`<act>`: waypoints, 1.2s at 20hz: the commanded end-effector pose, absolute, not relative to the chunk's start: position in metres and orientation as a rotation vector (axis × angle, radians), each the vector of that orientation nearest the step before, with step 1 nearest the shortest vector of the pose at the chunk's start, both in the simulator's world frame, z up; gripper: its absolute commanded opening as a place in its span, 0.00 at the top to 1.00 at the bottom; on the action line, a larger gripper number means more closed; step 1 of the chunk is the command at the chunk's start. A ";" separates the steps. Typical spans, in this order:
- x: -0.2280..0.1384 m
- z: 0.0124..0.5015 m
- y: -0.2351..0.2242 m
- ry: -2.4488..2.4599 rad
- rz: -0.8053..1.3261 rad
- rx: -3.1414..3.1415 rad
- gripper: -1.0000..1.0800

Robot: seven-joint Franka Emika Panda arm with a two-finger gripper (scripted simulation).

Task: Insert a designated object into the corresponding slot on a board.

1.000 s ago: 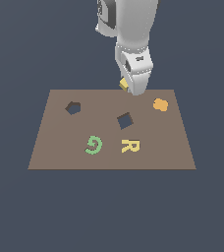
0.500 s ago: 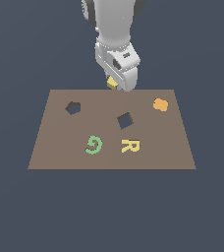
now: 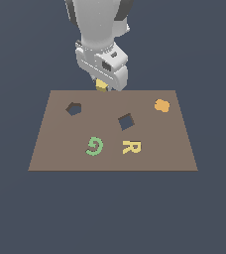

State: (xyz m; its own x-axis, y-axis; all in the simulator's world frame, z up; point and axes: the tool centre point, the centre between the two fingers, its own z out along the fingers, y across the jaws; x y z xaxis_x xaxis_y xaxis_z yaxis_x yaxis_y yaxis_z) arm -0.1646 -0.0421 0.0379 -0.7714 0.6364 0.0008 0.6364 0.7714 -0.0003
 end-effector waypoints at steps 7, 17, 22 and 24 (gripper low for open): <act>-0.145 0.039 -0.081 -3.064 0.000 -0.695 1.00; -0.111 0.040 -0.119 -3.132 0.000 -0.254 1.00; -0.094 0.040 -0.131 -3.141 0.001 -0.076 1.00; -0.088 0.040 -0.134 -3.142 0.001 -0.016 1.00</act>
State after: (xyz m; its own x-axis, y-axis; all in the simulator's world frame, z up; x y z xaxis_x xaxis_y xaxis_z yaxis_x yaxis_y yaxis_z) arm -0.0925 -0.1315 0.0401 -0.9991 0.0425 -0.0003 0.0425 0.9991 -0.0004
